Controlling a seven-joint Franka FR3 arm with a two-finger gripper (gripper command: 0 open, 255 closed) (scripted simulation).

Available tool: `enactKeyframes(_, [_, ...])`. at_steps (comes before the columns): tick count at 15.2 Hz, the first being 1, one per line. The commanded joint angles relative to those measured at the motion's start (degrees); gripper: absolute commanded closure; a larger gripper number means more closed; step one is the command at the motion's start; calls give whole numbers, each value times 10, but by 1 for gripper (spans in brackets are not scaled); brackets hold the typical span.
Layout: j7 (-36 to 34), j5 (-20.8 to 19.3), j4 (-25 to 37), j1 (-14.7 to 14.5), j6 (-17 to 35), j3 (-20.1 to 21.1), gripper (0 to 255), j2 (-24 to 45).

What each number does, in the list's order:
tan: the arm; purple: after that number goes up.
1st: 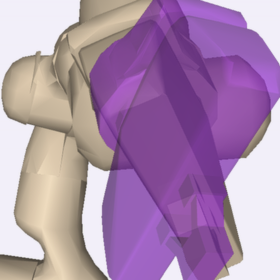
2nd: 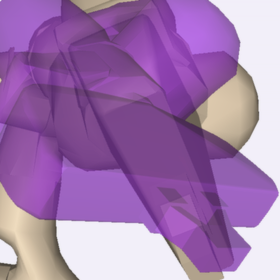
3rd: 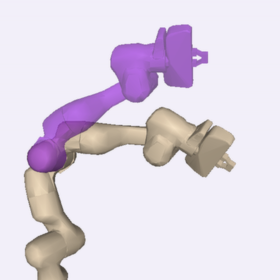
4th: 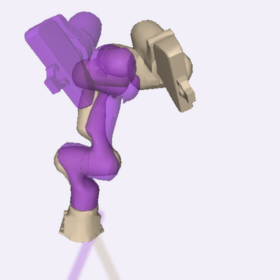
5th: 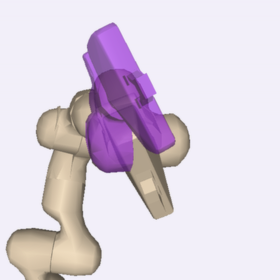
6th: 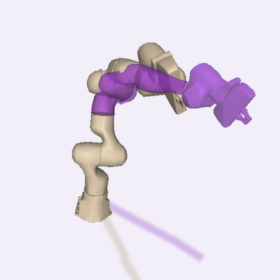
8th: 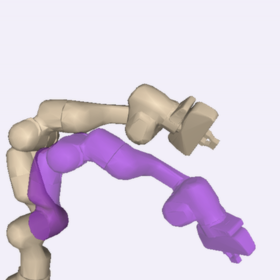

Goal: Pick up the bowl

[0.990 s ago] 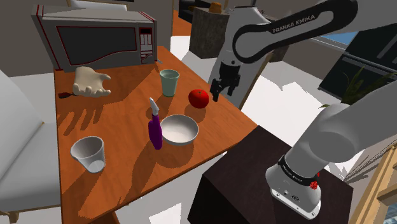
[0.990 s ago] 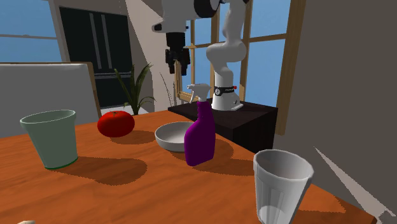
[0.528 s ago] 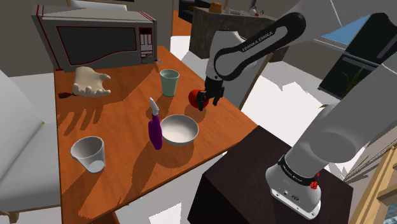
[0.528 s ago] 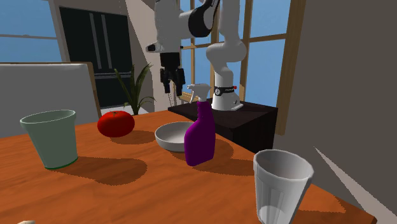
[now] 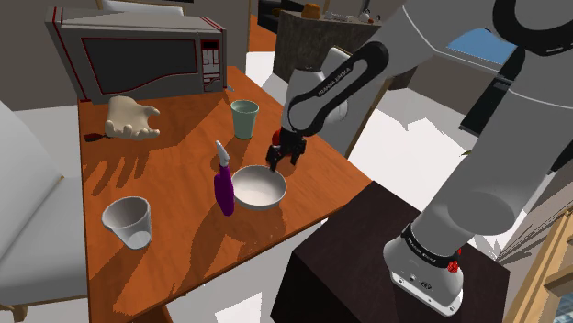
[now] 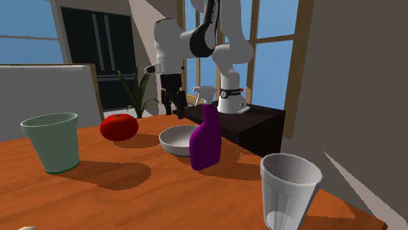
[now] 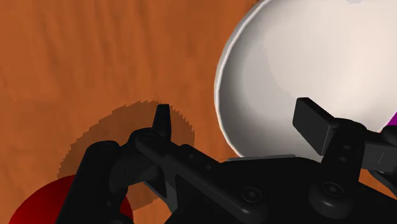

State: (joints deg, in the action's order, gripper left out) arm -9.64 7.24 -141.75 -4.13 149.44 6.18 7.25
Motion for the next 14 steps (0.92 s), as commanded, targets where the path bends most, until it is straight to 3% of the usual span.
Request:
enactKeyframes(1, [3, 1, 1, 0, 16, 0, 0, 16])
enactKeyframes(7, [5, 2, 2, 0, 51, 0, 0, 52])
enactKeyframes(8, [5, 2, 1, 0, 52, 0, 255, 52])
enactKeyframes(14, [6, 2, 2, 0, 52, 0, 255, 53])
